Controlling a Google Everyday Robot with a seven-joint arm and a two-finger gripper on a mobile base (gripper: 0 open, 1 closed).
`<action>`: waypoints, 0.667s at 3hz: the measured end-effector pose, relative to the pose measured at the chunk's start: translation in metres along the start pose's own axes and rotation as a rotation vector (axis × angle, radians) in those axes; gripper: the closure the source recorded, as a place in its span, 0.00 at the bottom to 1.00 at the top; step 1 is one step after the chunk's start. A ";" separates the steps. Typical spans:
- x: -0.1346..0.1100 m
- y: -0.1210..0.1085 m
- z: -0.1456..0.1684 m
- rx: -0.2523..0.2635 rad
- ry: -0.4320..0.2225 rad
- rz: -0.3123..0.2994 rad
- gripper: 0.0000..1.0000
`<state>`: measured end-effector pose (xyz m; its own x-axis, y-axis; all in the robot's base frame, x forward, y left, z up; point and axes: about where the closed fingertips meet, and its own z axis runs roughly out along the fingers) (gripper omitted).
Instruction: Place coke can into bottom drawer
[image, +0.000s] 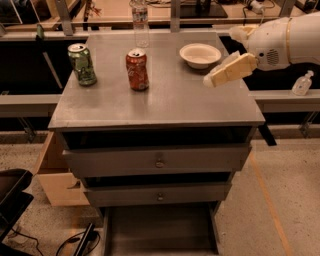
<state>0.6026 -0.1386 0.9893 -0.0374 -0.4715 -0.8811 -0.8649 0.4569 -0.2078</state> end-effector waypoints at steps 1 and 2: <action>0.001 0.001 0.002 -0.001 -0.001 0.009 0.00; -0.002 0.002 0.012 -0.012 -0.026 0.004 0.00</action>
Offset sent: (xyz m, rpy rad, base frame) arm 0.0104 0.0162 -0.0056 0.0487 -0.0150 0.0232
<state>0.6074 -0.1275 0.9856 -0.0281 -0.4501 -0.8925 -0.8707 0.4496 -0.1993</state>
